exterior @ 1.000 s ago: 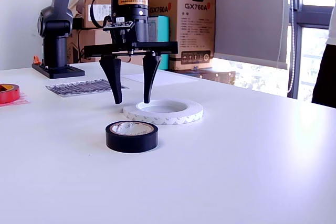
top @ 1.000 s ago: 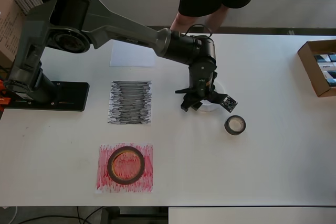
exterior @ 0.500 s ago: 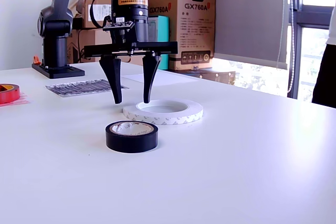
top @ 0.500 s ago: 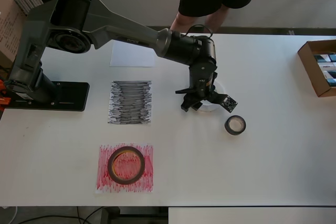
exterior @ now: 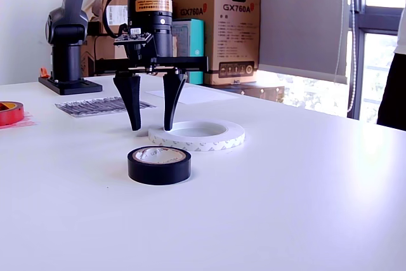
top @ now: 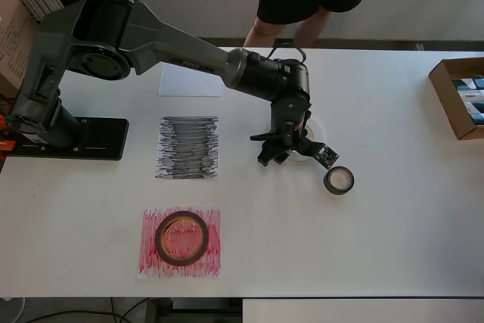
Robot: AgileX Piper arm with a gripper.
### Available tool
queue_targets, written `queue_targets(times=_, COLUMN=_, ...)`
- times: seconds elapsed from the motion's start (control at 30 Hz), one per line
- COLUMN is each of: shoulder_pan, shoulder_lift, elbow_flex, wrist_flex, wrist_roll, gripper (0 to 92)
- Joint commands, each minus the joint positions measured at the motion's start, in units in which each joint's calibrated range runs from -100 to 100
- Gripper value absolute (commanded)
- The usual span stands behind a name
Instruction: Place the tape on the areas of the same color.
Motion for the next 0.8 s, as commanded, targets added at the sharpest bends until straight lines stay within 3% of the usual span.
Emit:
queue_targets(times=0.0, shoulder_pan=-0.3, shoulder_lift=0.1, elbow_flex=-0.4, wrist_flex=-0.4, wrist_roll=-0.3, gripper=38.5)
queue_targets(times=0.1, shoulder_pan=-0.3, shoulder_lift=0.1, elbow_flex=-0.4, wrist_flex=-0.4, wrist_roll=-0.2, gripper=25.8)
queue_targets(times=0.23, shoulder_pan=-0.3, shoulder_lift=0.1, elbow_flex=-0.4, wrist_flex=-0.4, wrist_roll=-0.1, gripper=16.7)
queue_targets(times=0.77, shoulder_pan=-0.2, shoulder_lift=0.2, elbow_flex=-0.3, wrist_flex=-0.4, wrist_roll=-0.1, gripper=16.5)
